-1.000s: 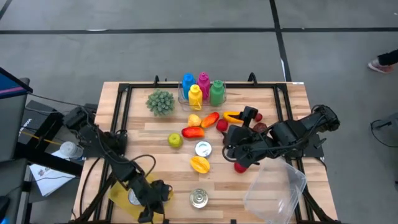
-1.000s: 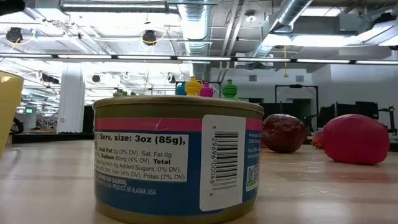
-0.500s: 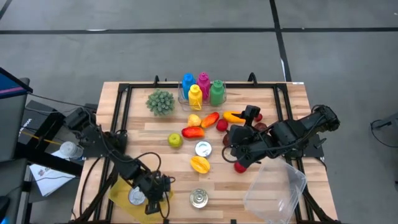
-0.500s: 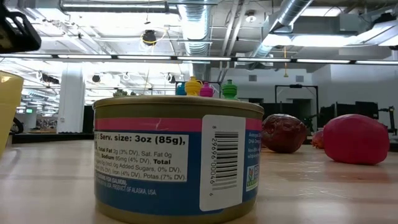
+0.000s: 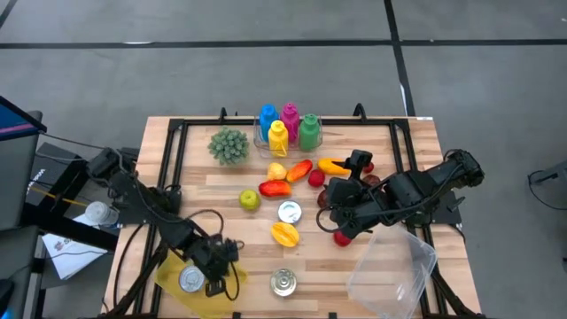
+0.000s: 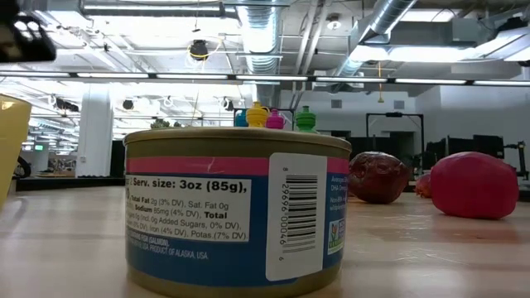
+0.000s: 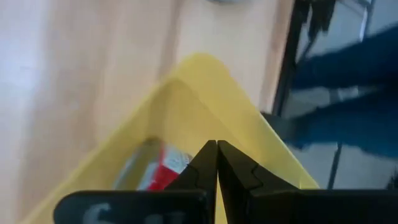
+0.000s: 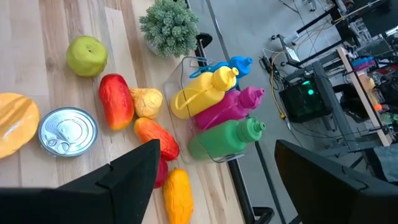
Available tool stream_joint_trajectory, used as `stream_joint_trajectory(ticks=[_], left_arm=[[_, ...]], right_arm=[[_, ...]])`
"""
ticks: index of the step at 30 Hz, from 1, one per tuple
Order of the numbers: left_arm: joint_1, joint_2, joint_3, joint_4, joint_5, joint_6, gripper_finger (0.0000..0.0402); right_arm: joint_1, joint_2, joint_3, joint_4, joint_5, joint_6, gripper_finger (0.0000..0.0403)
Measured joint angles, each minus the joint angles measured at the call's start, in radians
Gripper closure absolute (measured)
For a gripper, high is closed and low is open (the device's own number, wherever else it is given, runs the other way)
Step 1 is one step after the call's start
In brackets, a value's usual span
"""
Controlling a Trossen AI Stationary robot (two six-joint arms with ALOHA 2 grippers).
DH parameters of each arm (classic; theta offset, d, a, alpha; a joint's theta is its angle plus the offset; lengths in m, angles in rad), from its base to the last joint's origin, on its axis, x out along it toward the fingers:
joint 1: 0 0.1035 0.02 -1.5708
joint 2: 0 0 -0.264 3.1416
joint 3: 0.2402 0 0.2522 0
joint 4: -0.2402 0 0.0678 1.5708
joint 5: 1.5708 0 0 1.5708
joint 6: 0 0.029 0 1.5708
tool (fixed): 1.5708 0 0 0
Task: Pick & Place Food Item
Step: Put the red tuna can into the yellow bin
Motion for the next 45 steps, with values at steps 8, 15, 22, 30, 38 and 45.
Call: stream_joint_trajectory(ticks=[8,15,22,30,38,45], left_arm=[[-0.034,-0.169,0.000,-0.106,-0.098,0.250,0.0397],[-0.080,-0.177,-0.010,-0.087,-0.082,0.466,0.0307],[-0.079,-0.175,-0.100,-0.067,-0.064,0.460,0.0158],[-0.079,-0.175,-0.158,-0.046,-0.058,0.438,0.0090],[-0.081,-0.175,-0.199,-0.041,-0.055,0.434,0.0107],[-0.081,-0.175,-0.214,-0.022,-0.048,0.434,0.0196]], right_arm=[[-0.001,0.000,0.000,0.000,0.000,0.000,0.0091],[-0.001,0.000,0.000,0.001,-0.001,0.019,0.0091],[-0.009,0.000,0.000,0.002,-0.026,0.032,0.0091],[-0.025,0.000,0.000,0.002,-0.041,0.034,0.0091],[-0.036,0.000,0.000,0.002,-0.053,0.045,0.0091],[-0.043,0.000,0.000,0.001,-0.053,0.045,0.0091]])
